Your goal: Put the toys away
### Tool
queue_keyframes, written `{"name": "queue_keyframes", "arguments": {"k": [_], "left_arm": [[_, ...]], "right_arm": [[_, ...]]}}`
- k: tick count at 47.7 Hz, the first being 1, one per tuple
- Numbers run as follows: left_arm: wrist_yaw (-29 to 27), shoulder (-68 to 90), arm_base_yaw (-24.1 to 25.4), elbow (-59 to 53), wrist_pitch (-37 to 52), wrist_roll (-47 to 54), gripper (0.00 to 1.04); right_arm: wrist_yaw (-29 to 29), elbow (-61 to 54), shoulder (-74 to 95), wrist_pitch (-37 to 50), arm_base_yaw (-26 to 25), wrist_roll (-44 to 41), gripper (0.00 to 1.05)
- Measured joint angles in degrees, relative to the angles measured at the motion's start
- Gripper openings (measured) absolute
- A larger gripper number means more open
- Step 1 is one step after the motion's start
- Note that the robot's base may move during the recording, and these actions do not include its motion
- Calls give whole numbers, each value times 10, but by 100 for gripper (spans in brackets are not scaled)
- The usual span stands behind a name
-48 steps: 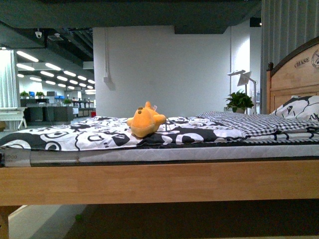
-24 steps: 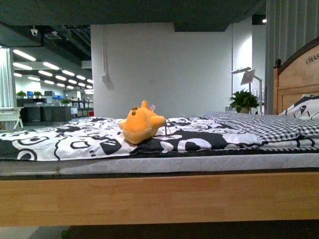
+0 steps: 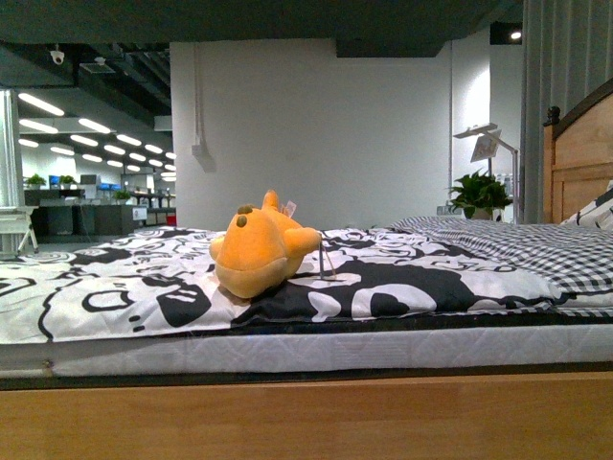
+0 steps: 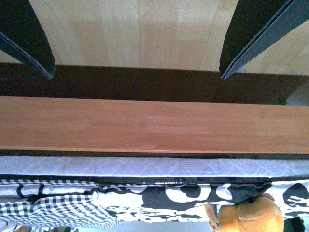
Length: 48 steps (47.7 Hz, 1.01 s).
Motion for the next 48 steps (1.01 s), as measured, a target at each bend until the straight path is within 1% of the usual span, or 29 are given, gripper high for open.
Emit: {"name": "queue_keyframes", "arguments": {"k": [48], "left_arm": [[0,0,0,0,0,0,99]], "right_arm": [[0,0,0,0,0,0,104]]}}
